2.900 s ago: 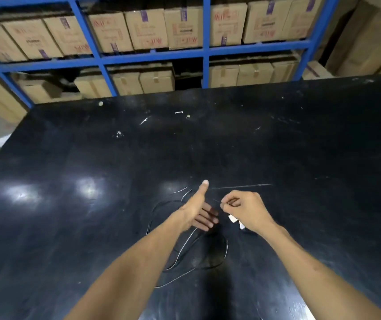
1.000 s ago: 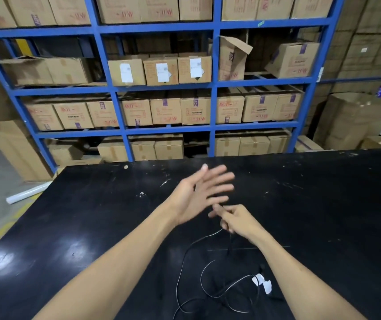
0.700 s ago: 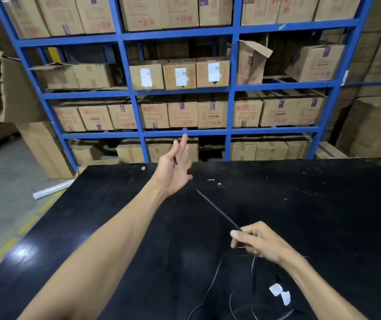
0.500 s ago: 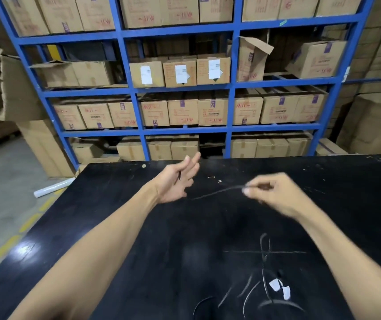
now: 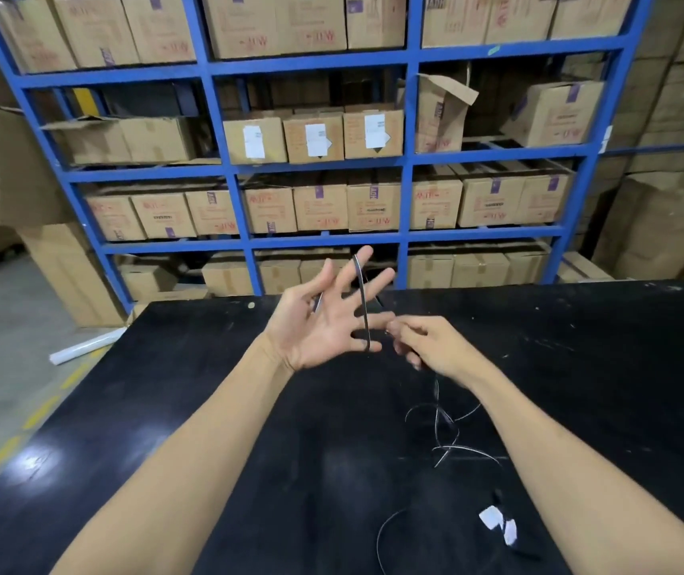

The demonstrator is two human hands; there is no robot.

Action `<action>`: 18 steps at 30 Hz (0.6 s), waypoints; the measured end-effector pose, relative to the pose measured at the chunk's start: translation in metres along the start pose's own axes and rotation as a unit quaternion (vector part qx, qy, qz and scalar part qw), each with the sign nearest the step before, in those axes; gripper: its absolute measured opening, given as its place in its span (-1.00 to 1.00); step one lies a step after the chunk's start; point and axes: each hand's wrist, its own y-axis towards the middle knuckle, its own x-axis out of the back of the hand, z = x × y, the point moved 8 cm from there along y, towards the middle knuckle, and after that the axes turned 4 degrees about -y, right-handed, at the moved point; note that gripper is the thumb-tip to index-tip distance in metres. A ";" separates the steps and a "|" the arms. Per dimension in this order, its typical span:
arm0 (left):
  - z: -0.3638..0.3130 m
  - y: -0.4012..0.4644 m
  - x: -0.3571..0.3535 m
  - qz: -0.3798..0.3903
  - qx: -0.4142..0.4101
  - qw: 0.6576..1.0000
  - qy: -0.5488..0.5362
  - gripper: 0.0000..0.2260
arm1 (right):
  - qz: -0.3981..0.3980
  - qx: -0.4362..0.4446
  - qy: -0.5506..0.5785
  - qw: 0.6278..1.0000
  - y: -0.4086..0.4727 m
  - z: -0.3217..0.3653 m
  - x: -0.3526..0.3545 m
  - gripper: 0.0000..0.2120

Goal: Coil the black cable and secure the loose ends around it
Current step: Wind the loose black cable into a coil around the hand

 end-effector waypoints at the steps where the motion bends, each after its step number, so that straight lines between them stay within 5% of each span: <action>1: -0.015 0.000 0.007 -0.024 -0.040 0.999 -0.007 -0.55 | 0.007 -0.007 0.010 1.000 -0.006 -0.008 -0.012 -0.76; 5: -0.068 -0.013 0.047 -0.155 -0.148 0.976 -0.028 -0.55 | 0.033 -0.060 0.015 0.998 -0.034 -0.038 -0.040 -0.68; 8: -0.075 -0.017 0.070 -0.223 -0.127 0.966 0.020 -0.52 | 0.055 -0.068 0.024 0.996 -0.045 -0.041 -0.042 -0.74; 18: -0.087 -0.014 0.070 -0.196 -0.094 0.976 0.005 -0.54 | 0.130 -0.119 -0.233 0.956 -0.063 -0.051 -0.044 -0.56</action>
